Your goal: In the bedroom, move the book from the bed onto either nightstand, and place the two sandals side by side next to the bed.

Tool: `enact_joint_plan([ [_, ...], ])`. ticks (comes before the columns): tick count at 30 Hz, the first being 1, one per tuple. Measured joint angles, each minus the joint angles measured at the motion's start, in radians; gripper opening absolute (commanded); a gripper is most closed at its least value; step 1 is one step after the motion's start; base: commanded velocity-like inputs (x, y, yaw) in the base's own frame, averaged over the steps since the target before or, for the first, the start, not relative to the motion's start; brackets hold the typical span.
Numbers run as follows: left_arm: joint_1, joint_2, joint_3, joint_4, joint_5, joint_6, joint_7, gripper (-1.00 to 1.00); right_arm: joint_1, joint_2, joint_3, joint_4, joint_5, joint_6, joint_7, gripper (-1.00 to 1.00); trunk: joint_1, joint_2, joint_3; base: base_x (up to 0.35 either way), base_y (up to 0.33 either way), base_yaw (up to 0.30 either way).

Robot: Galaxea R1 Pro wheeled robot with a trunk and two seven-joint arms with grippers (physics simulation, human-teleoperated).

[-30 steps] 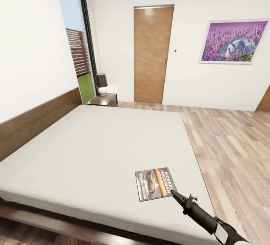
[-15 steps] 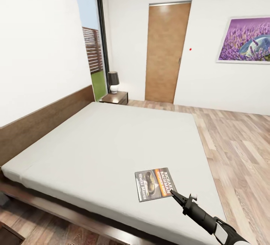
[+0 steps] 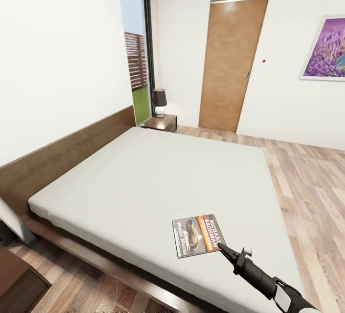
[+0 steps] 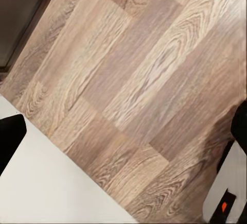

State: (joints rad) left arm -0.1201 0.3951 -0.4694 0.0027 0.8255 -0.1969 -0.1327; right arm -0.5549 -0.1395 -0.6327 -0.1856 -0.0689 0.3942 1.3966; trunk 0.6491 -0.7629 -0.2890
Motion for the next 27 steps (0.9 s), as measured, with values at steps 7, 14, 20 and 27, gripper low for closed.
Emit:
enact_joint_plan([
  [7, 0.000, -0.051, -0.028, -0.001, 0.001, -0.001, 0.001, 1.00, 0.000, 0.000, 0.001, 0.001, -0.001, -0.029, 0.000, -1.00, -0.027, 0.049, 0.014, 0.000, 0.000, 0.204],
  [14, 0.000, -0.095, -0.033, -0.002, 0.001, -0.002, 0.001, 1.00, 0.000, 0.001, 0.002, 0.001, -0.002, -0.048, 0.000, -1.00, -0.054, 0.098, 0.028, 0.000, 0.000, 0.189],
  [20, 0.000, -0.105, -0.034, -0.005, 0.001, -0.004, 0.001, 1.00, 0.000, 0.003, 0.002, 0.001, -0.001, -0.053, 0.000, -1.00, -0.077, 0.140, 0.039, 0.000, 0.000, 0.186],
  [27, 0.000, -0.108, -0.035, -0.007, 0.000, -0.005, 0.001, 1.00, 0.000, 0.004, 0.003, 0.001, -0.001, -0.055, 0.000, -1.00, -0.104, 0.189, 0.053, 0.000, 0.000, 0.185],
])
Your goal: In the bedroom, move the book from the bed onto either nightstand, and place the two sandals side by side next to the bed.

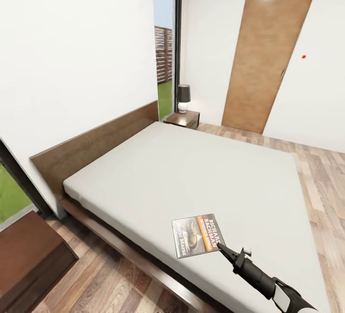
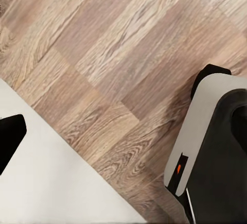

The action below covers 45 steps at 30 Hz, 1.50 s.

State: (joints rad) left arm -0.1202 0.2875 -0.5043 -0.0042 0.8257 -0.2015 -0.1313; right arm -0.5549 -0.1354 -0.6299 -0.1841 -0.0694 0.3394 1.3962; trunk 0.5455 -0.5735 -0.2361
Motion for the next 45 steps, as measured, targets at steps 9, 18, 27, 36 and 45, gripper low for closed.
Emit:
enact_joint_plan([
  [9, 0.000, -0.001, 0.000, -0.001, 0.000, -0.001, 0.000, 1.00, 0.000, 0.011, 0.000, 0.000, 0.002, -0.001, 0.000, -1.00, -0.035, 0.063, 0.017, 0.000, 0.000, 0.188],
  [18, 0.000, -0.003, 0.000, -0.003, 0.000, -0.002, 0.000, 1.00, 0.000, 0.015, 0.000, 0.000, 0.003, -0.002, -0.001, -1.00, -0.069, 0.126, 0.035, 0.000, 0.000, 0.193],
  [27, 0.000, -0.018, 0.000, -0.004, 0.000, -0.003, 0.000, 1.00, 0.000, 0.015, -0.001, -0.001, 0.003, -0.002, -0.001, -1.00, -0.096, 0.176, 0.046, 0.000, 0.000, 0.194],
  [36, 0.000, -0.028, -0.002, -0.005, 0.000, -0.003, -0.001, 1.00, 0.001, 0.016, -0.001, -0.001, 0.004, -0.002, -0.001, -1.00, -0.096, 0.175, 0.035, 0.000, 0.000, 0.194],
  [45, 0.000, -0.041, -0.044, -0.005, 0.000, -0.007, -0.002, 1.00, 0.001, 0.016, 0.000, -0.001, 0.004, -0.002, -0.001, -1.00, -0.096, 0.175, 0.024, 0.000, 0.000, 0.194],
])
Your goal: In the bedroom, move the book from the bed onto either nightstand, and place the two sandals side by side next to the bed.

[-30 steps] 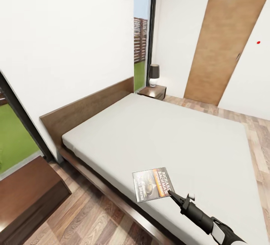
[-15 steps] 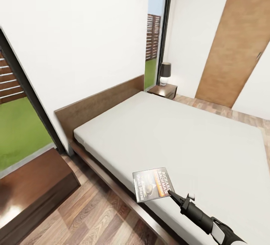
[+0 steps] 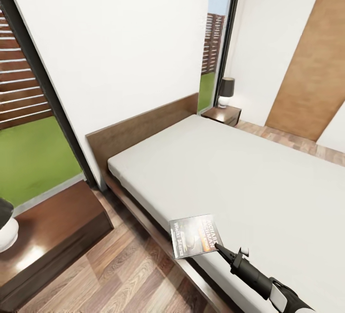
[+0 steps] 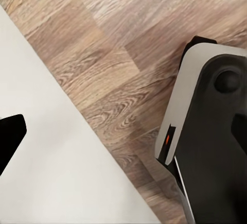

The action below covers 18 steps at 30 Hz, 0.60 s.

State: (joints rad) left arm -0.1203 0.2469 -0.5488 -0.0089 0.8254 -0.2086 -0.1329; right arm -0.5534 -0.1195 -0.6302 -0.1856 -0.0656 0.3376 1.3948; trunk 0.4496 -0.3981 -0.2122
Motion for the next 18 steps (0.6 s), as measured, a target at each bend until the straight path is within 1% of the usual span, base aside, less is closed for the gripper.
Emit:
enact_joint_plan([
  [6, 0.000, -0.001, -0.008, 0.000, 0.001, -0.002, 0.000, 1.00, 0.000, 0.000, 0.000, 0.001, 0.000, 0.000, 0.000, -1.00, 0.000, 0.000, -0.007, 0.000, 0.000, 0.194],
  [18, 0.000, -0.002, -0.012, 0.000, 0.002, -0.002, 0.001, 1.00, 0.000, 0.002, 0.000, 0.001, 0.000, 0.000, 0.000, -1.00, 0.000, 0.000, -0.022, 0.000, 0.000, 0.195],
])
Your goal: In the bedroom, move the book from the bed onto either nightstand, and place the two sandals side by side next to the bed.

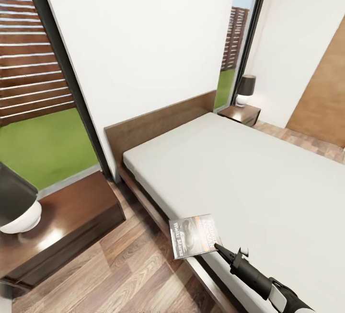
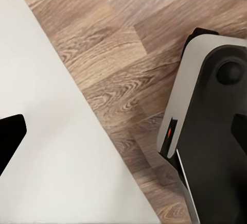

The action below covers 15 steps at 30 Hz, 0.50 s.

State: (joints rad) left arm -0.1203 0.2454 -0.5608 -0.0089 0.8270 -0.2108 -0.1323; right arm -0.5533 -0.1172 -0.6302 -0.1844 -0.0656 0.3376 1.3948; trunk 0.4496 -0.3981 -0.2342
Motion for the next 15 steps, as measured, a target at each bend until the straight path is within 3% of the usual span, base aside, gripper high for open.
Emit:
enact_joint_plan([
  [15, -0.003, -0.005, -0.003, -0.005, 0.000, 0.000, 0.001, 1.00, 0.000, 0.001, 0.000, 0.000, 0.000, 0.000, 0.000, -1.00, 0.000, 0.000, -0.018, 0.000, 0.000, 0.199],
])
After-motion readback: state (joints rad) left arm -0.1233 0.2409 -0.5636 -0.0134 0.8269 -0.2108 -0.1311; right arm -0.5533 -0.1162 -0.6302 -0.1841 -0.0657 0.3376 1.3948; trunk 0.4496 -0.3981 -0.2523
